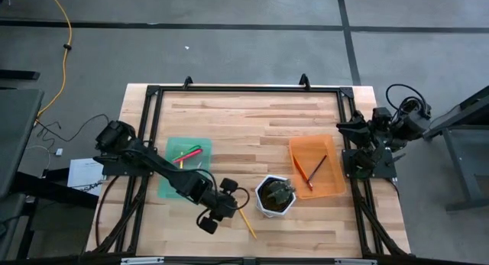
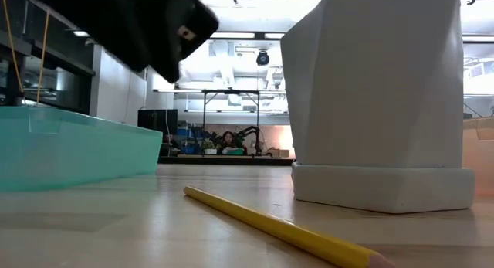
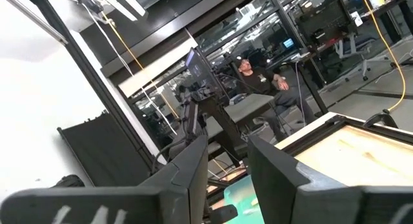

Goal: Sort pens & pencils
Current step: Put the yellow pencil into the orange bin

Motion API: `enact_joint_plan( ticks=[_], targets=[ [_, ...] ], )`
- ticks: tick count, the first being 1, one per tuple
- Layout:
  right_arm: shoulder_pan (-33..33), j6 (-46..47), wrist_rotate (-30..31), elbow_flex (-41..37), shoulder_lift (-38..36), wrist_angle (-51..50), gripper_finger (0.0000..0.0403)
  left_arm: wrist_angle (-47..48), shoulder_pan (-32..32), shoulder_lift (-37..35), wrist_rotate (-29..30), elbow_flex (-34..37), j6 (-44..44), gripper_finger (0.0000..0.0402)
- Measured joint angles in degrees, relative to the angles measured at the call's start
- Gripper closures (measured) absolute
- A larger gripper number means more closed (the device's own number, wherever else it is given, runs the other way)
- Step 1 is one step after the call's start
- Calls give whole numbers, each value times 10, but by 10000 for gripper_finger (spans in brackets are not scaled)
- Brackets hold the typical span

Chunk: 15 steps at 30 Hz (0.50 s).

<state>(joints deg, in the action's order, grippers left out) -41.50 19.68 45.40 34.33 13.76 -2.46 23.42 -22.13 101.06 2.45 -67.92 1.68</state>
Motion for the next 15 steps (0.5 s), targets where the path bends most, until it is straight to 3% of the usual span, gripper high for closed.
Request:
enact_joint_plan(
  ticks=[15],
  targets=[
    [0, 9, -8, 0, 0, -5, 300, 10, -3, 45, 39, 0, 18, 291]
  ],
)
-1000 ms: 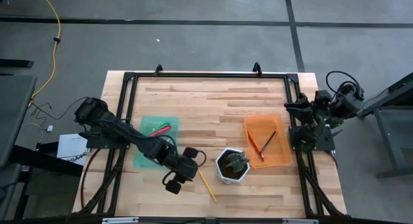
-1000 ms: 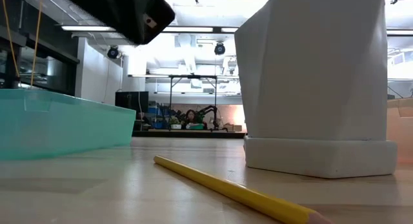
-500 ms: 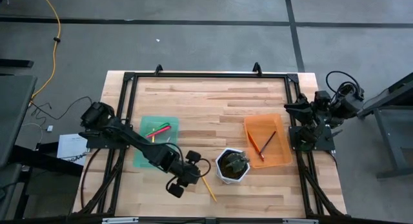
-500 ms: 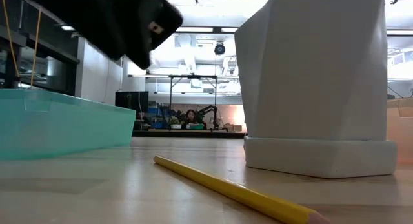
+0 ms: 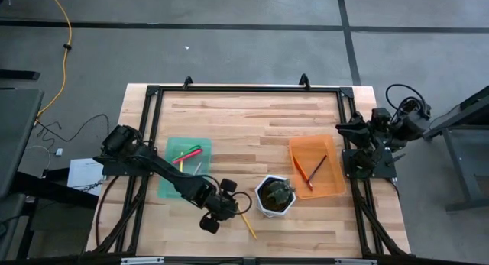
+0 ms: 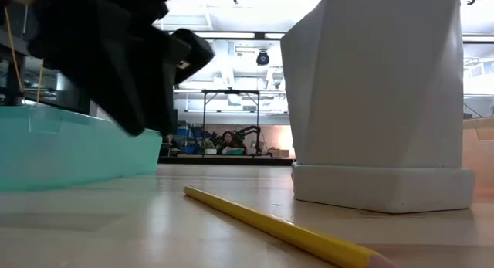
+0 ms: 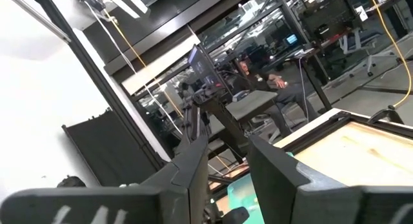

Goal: Sort pens & pencils
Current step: Put the yellow pencil into the orange bin

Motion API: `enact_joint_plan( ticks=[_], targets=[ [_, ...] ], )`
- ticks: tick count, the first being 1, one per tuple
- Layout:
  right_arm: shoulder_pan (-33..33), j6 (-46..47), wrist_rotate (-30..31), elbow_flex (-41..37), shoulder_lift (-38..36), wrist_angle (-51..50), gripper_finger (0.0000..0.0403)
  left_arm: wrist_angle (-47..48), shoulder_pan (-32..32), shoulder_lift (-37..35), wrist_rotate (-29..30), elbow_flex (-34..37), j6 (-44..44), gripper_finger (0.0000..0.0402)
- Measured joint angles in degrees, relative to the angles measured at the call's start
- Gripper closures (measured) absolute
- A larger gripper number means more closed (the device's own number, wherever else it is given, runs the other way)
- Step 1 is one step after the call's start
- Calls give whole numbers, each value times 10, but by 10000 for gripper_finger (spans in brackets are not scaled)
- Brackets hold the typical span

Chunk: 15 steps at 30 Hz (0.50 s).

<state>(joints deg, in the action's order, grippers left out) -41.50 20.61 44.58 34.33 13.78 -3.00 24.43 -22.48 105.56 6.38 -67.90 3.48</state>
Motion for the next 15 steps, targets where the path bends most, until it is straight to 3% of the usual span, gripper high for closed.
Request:
enact_joint_plan(
  ticks=[15],
  targets=[
    [0, 5, -2, 0, 0, -8, 300, -8, 4, 22, 22, 1, 13, 291]
  ],
)
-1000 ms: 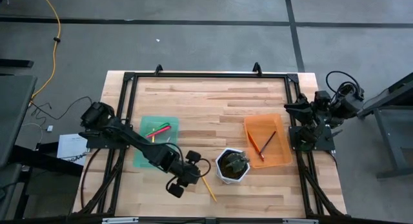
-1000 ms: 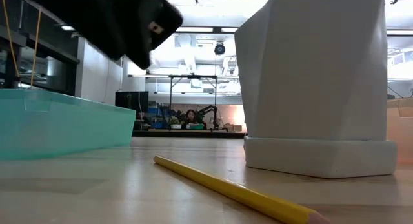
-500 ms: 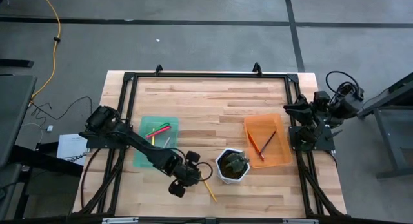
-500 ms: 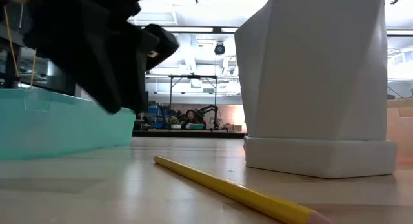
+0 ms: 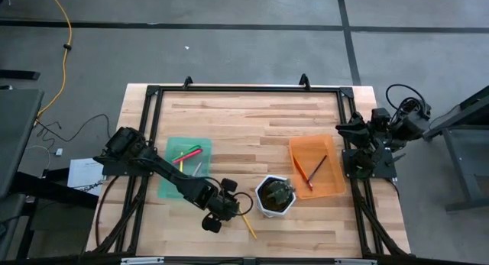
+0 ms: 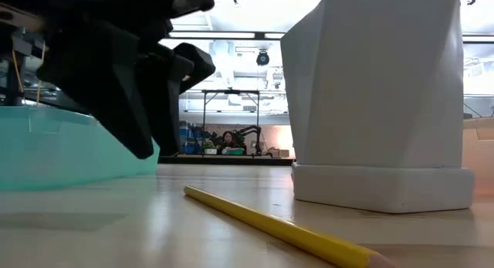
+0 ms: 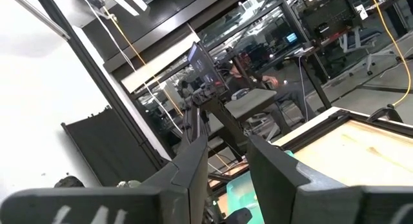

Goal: Sort pens & pencils
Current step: Put the yellow pencil into the orange bin

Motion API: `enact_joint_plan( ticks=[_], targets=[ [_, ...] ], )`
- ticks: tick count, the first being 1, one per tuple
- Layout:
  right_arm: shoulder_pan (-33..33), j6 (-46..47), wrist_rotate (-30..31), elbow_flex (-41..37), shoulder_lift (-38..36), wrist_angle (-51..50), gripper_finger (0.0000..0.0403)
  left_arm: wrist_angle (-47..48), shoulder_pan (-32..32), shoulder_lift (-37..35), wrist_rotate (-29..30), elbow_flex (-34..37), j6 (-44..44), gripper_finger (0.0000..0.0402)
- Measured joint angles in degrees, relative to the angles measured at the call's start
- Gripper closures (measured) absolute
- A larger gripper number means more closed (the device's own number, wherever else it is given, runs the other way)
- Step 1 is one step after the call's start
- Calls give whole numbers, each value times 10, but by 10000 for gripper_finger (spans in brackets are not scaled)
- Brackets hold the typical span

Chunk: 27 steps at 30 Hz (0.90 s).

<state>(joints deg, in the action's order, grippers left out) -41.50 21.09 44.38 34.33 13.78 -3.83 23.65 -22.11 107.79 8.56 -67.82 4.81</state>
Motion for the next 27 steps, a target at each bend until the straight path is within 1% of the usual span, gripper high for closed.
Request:
enact_joint_plan(
  ticks=[5, 15, 17, 23, 25, 27],
  targets=[
    [0, -1, 0, 0, 0, 0, 300, -8, 5, 0, 15, 0, -3, 291],
    [0, -1, 0, 0, 0, 0, 300, -32, 29, 0, 16, 0, -17, 291],
    [0, -1, 0, 0, 0, 0, 300, -45, 31, 0, 12, 0, -27, 291],
    [0, -1, 0, 0, 0, 0, 300, -45, 30, 10, -27, 0, -31, 291],
    [0, -1, 0, 0, 0, 0, 300, -54, 30, 18, -29, -1, -31, 291],
    [0, -1, 0, 0, 0, -1, 300, -42, 30, 20, -29, 1, -31, 291]
  ],
)
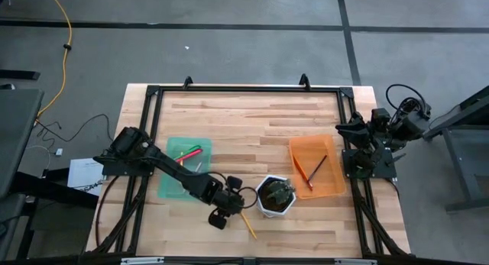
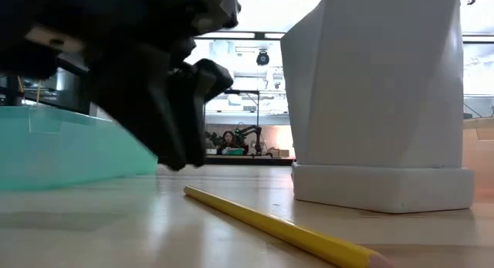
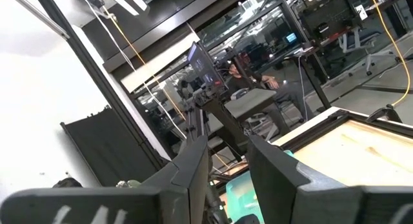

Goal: Sort pens & pencils
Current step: Put the yellow pencil into the orange bin

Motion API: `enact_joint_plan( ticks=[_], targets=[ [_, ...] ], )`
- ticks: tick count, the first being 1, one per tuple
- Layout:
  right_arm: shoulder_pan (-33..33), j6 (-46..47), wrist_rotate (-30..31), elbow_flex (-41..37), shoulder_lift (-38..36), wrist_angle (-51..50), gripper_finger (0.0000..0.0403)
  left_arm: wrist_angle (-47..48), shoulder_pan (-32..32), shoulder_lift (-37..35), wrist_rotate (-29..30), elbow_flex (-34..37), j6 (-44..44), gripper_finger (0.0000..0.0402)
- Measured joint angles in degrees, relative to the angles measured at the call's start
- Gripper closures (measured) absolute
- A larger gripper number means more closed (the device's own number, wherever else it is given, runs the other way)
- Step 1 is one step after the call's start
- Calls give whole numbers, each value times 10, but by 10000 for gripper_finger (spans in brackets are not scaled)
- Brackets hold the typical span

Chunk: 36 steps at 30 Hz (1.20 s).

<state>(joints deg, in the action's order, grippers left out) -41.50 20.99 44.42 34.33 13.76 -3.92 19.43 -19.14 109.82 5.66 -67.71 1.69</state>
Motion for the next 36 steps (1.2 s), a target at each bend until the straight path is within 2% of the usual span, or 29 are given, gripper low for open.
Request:
enact_joint_plan(
  ticks=[15, 30, 36],
  targets=[
    [0, 1, 5, 0, 0, -1, 300, -28, 0, 29, -31, -2, -11, 291],
    [0, 2, 5, 0, 0, -1, 300, -20, 0, 30, -2, -29, -43, 291],
    [0, 2, 5, 0, 0, -1, 300, -7, 0, 30, -12, -35, -58, 291]
  ],
)
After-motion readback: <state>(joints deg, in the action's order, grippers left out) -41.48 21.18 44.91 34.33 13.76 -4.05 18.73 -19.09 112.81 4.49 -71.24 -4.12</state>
